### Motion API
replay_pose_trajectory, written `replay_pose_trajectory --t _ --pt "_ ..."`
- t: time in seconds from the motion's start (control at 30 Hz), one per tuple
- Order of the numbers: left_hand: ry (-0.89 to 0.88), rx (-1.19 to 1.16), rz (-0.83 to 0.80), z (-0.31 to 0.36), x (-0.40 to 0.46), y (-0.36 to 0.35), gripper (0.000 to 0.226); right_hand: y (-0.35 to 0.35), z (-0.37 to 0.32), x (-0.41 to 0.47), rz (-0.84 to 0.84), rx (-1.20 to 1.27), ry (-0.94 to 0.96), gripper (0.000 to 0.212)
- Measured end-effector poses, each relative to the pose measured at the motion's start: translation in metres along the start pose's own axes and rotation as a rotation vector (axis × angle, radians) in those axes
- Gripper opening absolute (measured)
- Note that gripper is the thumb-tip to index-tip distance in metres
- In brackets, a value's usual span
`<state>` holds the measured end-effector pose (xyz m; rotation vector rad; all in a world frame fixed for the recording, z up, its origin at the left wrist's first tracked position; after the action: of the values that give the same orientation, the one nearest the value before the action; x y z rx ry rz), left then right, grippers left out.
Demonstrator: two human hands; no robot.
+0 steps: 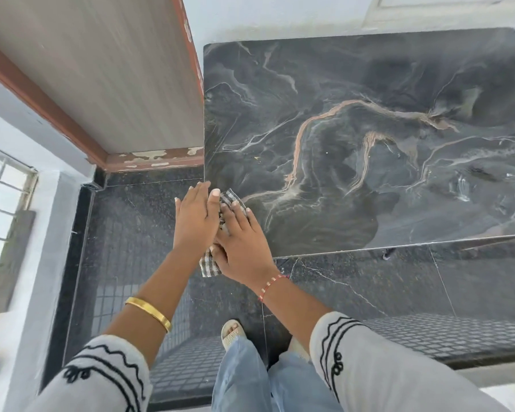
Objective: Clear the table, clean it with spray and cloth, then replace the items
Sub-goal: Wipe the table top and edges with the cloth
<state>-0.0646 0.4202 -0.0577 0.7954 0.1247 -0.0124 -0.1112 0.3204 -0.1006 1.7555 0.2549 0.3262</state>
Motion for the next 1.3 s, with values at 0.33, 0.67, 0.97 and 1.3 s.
replay_pose_trajectory --t 0.33,0.67,0.97,1.3 --pt "-0.085 -0.040 -0.071 0.054 -0.029 -0.065 0.051 0.022 0.083 -0.070 -0.025 -0.035 0.042 0.040" --pt "-0.225 -0.044 -0.193 0.123 -0.037 -0.124 0.053 0.058 0.201 -0.125 0.019 -0.152 -0.573 0.054" --pt "-0.286 0.023 -0.234 0.156 -0.025 -0.163 0.051 0.055 0.218 -0.108 -0.027 -0.250 -0.506 0.053" --pt "-0.258 0.045 -0.218 0.177 0.015 -0.180 0.050 0.058 0.233 -0.078 0.003 -0.220 -0.376 0.056"
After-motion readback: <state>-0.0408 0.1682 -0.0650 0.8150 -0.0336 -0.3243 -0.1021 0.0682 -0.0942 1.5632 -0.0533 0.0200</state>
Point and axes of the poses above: each hand's wrist, its own x-axis towards the middle knuckle, its own y-axis out of the back of the hand, z = x × y, the point moved 2 cm from there along x, towards the middle knuckle, and after that the axes turned 6 degrees about -x, right-handed, at the moved point
